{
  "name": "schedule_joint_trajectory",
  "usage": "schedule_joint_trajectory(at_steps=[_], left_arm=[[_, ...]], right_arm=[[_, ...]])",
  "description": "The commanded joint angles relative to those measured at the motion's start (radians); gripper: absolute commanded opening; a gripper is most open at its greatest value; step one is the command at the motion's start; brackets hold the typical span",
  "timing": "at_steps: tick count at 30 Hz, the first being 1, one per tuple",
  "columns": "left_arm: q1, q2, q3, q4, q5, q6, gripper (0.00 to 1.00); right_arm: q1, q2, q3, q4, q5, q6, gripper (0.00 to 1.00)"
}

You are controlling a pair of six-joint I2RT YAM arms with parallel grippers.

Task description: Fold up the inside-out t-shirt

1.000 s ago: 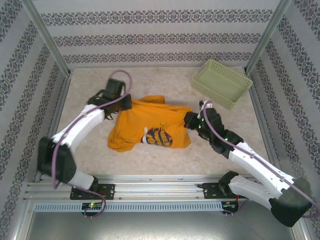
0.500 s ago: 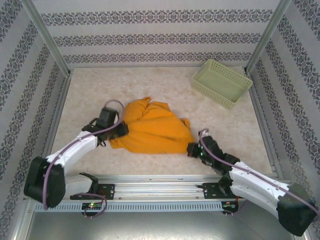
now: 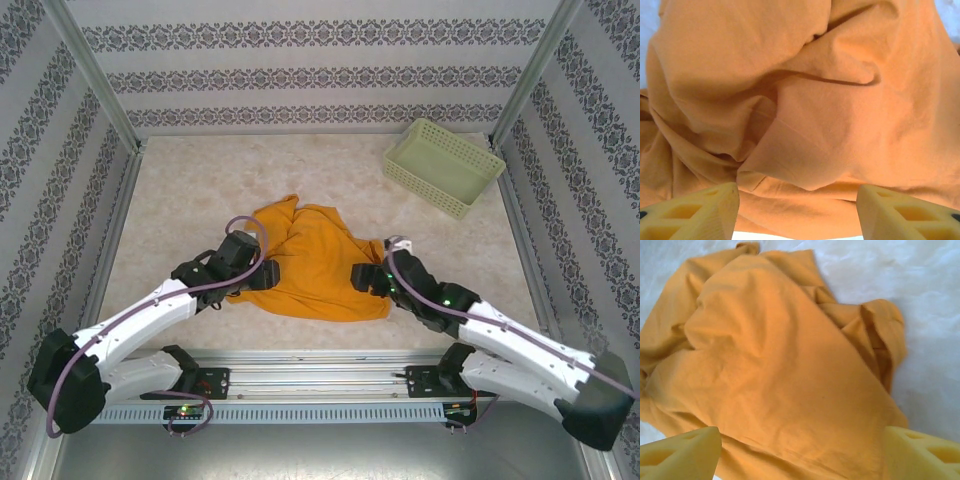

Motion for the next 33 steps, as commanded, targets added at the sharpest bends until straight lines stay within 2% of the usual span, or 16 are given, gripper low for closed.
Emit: schedule_joint_trajectory(at_steps=[1,6,11,13,20,25,26,28,30,33], left_arm=[[-0.014,-0.049,-0.058,0.002,-0.076,-0.048,0.65],[-0.013,-0.108,-0.128,0.037,-0.096,-0.076,0.72],[-0.01,-0.095,-0.176,0.073,-0.089,-0.09,0.74],[-0.007,-0.093,-0.198,0.096,-0.083,-0.095,0.75],[-0.001,-0.042,-0.219,0.155,-0.053,-0.092,0.76],[-0.001,0.008,-0.216,0.206,-0.015,-0.103,0.76],[-0.002,0.013,-0.211,0.204,-0.014,-0.104,0.76],[-0.004,0.013,-0.208,0.206,-0.01,-0.107,0.75],[-0.02,0.002,-0.209,0.242,0.014,-0.104,0.71],[-0.092,0.001,-0.188,0.31,0.032,-0.097,0.65]], right_arm=[[0.069,0.181,0.075,0.047,-0.019,-0.095,0.84],[0.167,0.513,0.261,0.055,-0.008,-0.172,0.86],[0.191,0.669,0.335,0.073,-0.018,-0.198,0.83],[0.191,0.711,0.358,0.064,-0.012,-0.198,0.79],[0.181,0.772,0.412,0.02,0.051,-0.212,0.41],[0.152,0.785,0.42,0.066,0.02,-0.215,0.04],[0.146,0.782,0.422,0.068,0.017,-0.214,0.0],[0.139,0.761,0.434,0.055,0.013,-0.225,0.0],[0.138,0.726,0.45,0.032,0.01,-0.254,0.0],[0.139,0.659,0.48,-0.018,0.02,-0.281,0.0]])
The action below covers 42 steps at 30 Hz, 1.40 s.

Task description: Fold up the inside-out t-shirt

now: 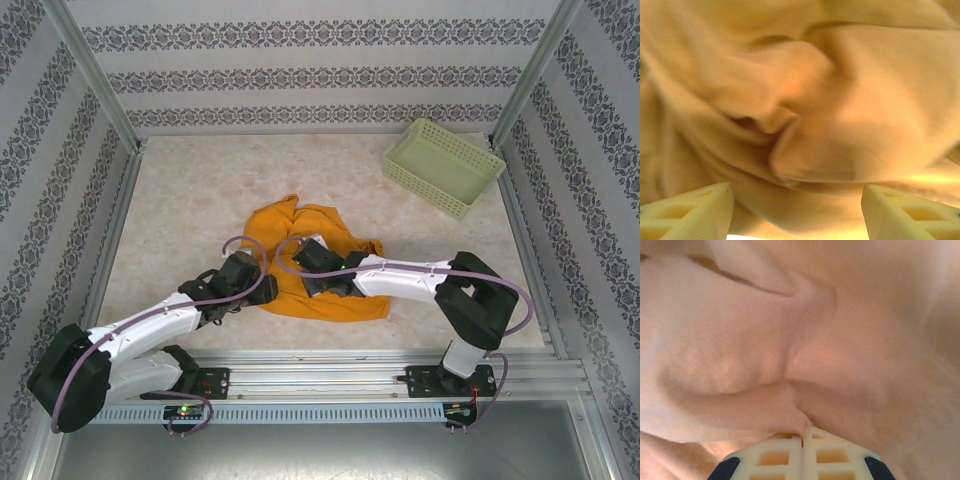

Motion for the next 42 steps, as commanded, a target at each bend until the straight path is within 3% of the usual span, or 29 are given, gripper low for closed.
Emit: schedule_joint_trajectory(at_steps=[1,3,6,9,15,20,26,31,34,36,39,42], left_arm=[[-0.086,-0.002,0.036,0.106,0.018,0.008,0.64],[-0.132,0.022,0.054,0.147,-0.005,0.021,0.64],[-0.139,0.084,0.08,0.192,-0.005,0.01,0.64],[-0.138,0.13,0.138,0.153,-0.086,0.038,0.69],[-0.046,0.274,0.249,0.098,-0.137,0.075,0.73],[-0.029,0.42,0.36,0.045,-0.133,0.086,0.73],[-0.007,0.467,0.373,0.048,-0.129,0.086,0.54],[0.014,0.4,0.283,0.18,-0.021,0.104,0.37],[0.022,0.371,0.222,0.295,0.066,0.106,0.37],[0.033,0.37,0.21,0.325,0.119,0.099,0.37],[0.052,0.336,0.19,0.341,0.146,0.087,0.41],[0.073,0.269,0.151,0.354,0.166,0.081,0.49]], right_arm=[[-0.001,-0.109,0.059,-0.05,0.013,-0.054,0.0],[-0.007,-0.146,0.075,-0.062,0.004,-0.077,0.0],[-0.028,-0.149,0.127,-0.107,-0.02,-0.122,0.0],[-0.056,-0.135,0.171,-0.138,-0.022,-0.157,0.0],[-0.14,-0.086,0.213,-0.099,-0.107,-0.189,0.0],[-0.153,-0.022,0.259,-0.086,-0.139,-0.188,0.0],[-0.193,0.013,0.249,-0.038,-0.139,-0.168,0.0],[-0.281,0.087,0.246,0.022,-0.174,-0.136,0.0],[-0.307,0.143,0.275,0.022,-0.182,-0.132,0.07],[-0.308,0.153,0.29,0.006,-0.177,-0.134,0.2],[-0.287,0.098,0.266,-0.031,-0.134,-0.138,0.41],[-0.237,-0.017,0.185,-0.047,-0.1,-0.13,0.5]])
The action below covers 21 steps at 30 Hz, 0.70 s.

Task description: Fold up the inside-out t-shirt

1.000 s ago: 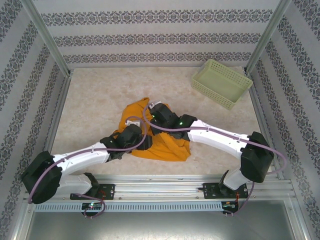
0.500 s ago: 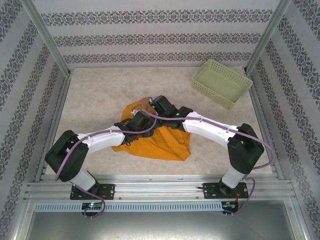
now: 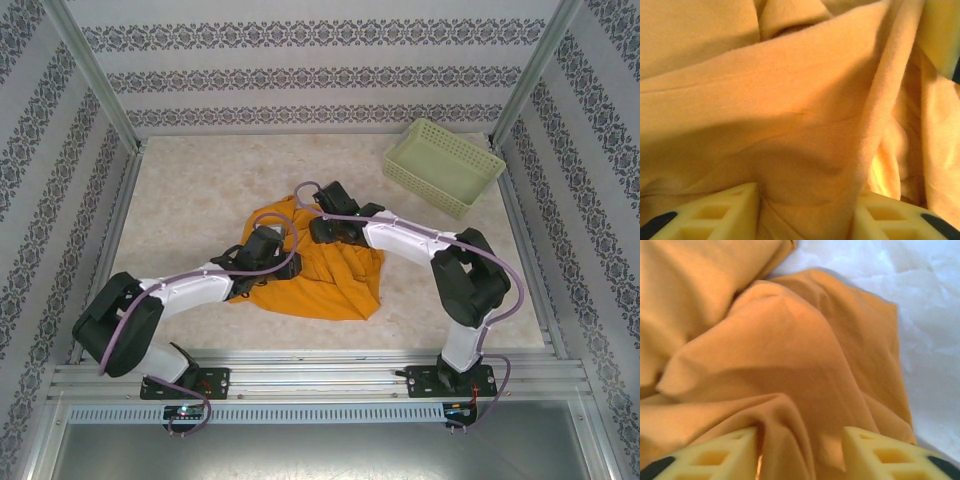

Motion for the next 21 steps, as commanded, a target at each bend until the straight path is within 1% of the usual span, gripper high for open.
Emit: schedule_joint_trajectory(at_steps=[1,3,5,8,11,17,21], left_arm=[[0.029,-0.088,-0.041,0.072,0.053,-0.003,0.5],[0.039,-0.126,-0.071,0.081,0.061,-0.003,0.51],[0.05,-0.146,-0.101,0.096,0.071,-0.006,0.5],[0.063,-0.15,-0.135,0.126,0.1,-0.023,0.46],[0.065,-0.148,-0.158,0.15,0.113,-0.037,0.43],[0.069,-0.123,-0.162,0.125,0.098,-0.034,0.37],[0.073,-0.109,-0.175,0.119,0.083,-0.041,0.35]], right_arm=[[0.065,-0.159,-0.07,-0.025,0.041,0.022,0.51],[0.106,-0.217,-0.125,-0.012,0.039,0.054,0.53],[0.142,-0.254,-0.184,0.026,0.01,0.1,0.53],[0.171,-0.26,-0.254,0.128,-0.061,0.164,0.51],[0.175,-0.206,-0.27,0.201,-0.113,0.195,0.49],[0.175,-0.088,-0.217,0.239,-0.125,0.192,0.47],[0.173,-0.041,-0.186,0.242,-0.123,0.189,0.5]])
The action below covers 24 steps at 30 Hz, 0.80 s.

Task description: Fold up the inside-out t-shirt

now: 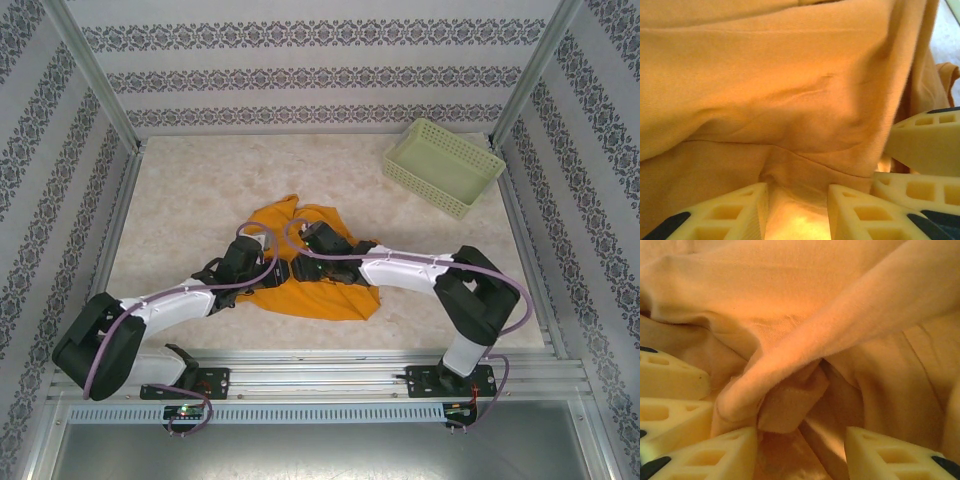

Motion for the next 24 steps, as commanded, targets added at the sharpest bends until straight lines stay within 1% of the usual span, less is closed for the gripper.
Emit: schedule_joint_trajectory(at_steps=[1,4,7,10,15,17,21,24], left_arm=[[0.015,0.008,-0.019,0.026,-0.014,-0.014,0.35],[0.016,0.002,-0.027,0.029,-0.012,-0.015,0.35],[0.016,0.0,-0.028,0.028,-0.007,-0.01,0.35],[0.016,0.002,-0.026,0.023,-0.008,-0.007,0.35],[0.018,0.021,-0.011,-0.01,-0.038,-0.004,0.36],[0.022,0.029,0.0,-0.034,-0.057,-0.002,0.36],[0.046,0.05,0.03,-0.089,-0.112,0.004,0.41],[0.078,0.082,0.06,-0.15,-0.17,-0.003,0.44]], right_arm=[[-0.002,0.029,0.047,0.042,-0.015,0.011,0.5],[-0.003,0.051,0.053,0.06,-0.027,0.012,0.5],[-0.003,0.073,0.07,0.055,-0.026,0.014,0.47],[-0.003,0.08,0.082,0.044,-0.02,0.01,0.36],[0.004,0.028,0.076,-0.014,0.049,-0.01,0.08],[0.008,-0.005,0.065,-0.044,0.083,-0.015,0.0],[0.02,-0.108,0.025,-0.097,0.138,-0.025,0.0],[0.043,-0.224,-0.002,-0.171,0.195,-0.036,0.0]])
